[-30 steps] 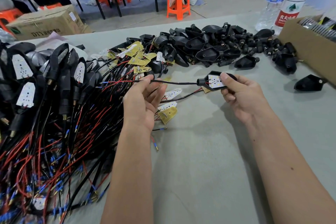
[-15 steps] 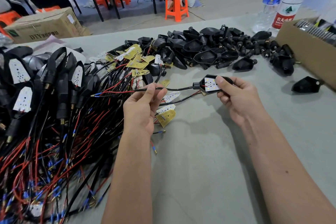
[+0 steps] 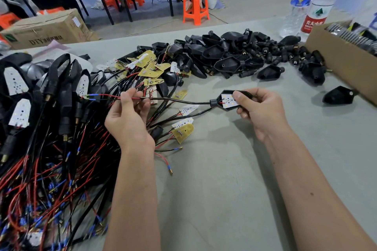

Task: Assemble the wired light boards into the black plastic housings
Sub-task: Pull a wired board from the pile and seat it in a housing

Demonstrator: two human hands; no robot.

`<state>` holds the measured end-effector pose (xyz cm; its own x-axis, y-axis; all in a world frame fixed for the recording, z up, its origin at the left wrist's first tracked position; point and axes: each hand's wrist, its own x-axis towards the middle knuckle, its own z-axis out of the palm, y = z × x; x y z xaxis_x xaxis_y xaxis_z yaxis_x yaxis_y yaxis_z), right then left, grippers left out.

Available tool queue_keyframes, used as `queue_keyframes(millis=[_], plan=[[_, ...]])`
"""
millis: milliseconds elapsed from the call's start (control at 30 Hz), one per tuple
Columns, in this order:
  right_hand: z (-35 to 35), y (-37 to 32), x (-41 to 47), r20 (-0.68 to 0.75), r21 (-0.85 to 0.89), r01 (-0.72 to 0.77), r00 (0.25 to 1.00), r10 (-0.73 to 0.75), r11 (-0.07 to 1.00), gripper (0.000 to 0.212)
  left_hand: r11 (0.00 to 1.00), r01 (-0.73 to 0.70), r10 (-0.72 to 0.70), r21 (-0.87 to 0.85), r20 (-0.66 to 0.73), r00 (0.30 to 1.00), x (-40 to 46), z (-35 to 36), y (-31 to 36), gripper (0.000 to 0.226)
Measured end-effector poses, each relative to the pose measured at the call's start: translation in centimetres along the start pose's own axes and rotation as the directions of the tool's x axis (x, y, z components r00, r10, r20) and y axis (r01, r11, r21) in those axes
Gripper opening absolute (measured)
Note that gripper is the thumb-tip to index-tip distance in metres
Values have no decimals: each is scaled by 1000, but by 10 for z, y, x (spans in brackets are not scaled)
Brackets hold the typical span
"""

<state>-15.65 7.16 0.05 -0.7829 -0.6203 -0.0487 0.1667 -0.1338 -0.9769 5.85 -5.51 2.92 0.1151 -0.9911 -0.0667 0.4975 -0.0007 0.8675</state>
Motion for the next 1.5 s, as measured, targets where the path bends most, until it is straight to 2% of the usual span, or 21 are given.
queue_keyframes(millis=[100, 200, 300, 400, 533, 667, 733, 800, 833, 900, 1000, 1067, 1133, 1233, 1300, 1400, 1500], plan=[[-3, 2, 1, 31, -86, -21, 999, 24, 996, 16, 991, -123, 125, 43, -51, 991, -1, 0, 2, 17], [-2, 5, -2, 127, -294, -35, 989, 76, 955, 20, 988, -146, 145, -42, -36, 989, -1, 0, 6, 16], [1, 6, -5, 173, -614, 117, 985, -11, 781, 31, 987, -136, 140, -88, 38, 989, 4, -1, 13, 25], [1, -2, -8, 235, -713, 194, 971, -31, 674, 38, 989, -144, 145, -13, 75, 987, 7, -2, 12, 34], [-10, -21, -11, 388, -772, 219, 906, 169, 596, 45, 985, -142, 127, 97, 148, 981, 6, -2, 9, 19], [-13, -32, -16, 424, -852, 241, 838, 344, 465, 47, 949, -241, 175, 203, 295, 939, 2, 2, 4, 16], [-12, -32, -18, 425, -851, 227, 826, 370, 473, 48, 904, -334, 221, 267, 376, 900, -1, 6, 0, 17], [-13, -32, -18, 454, -820, 248, 831, 323, 515, 41, 841, -411, 231, 353, 453, 861, -2, 7, -3, 18], [-13, -31, -18, 485, -792, 283, 829, 277, 540, 33, 827, -412, 203, 381, 481, 853, -3, 7, -2, 19], [-11, -30, -18, 555, -714, 335, 806, 205, 615, 24, 865, -343, 121, 366, 511, 851, -5, 7, 1, 22], [-12, -30, -21, 624, -625, 281, 740, 250, 728, 26, 978, -126, 32, 164, 482, 876, -8, 7, 16, 22], [-15, -32, -22, 661, -610, 235, 677, 322, 757, 27, 999, 22, -8, -29, 431, 902, -6, 5, 29, 21], [-18, -34, -23, 682, -619, 212, 623, 383, 756, 25, 985, 55, 9, -164, 367, 930, 0, -1, 40, 21], [-16, -36, -25, 688, -627, 172, 579, 437, 759, 21, 965, 6, 71, -262, 283, 957, 8, -11, 49, 21], [-11, -37, -25, 673, -643, 187, 600, 432, 742, 18, 981, -53, 104, -186, 275, 956, 8, -9, 45, 22], [-3, -35, -26, 652, -675, 234, 634, 416, 700, 30, 973, -213, 180, 87, 289, 940, -1, 5, 28, 22], [-3, -33, -28, 658, -665, 230, 631, 411, 710, 36, 825, -435, 267, 362, 428, 864, -11, 14, 10, 16]])
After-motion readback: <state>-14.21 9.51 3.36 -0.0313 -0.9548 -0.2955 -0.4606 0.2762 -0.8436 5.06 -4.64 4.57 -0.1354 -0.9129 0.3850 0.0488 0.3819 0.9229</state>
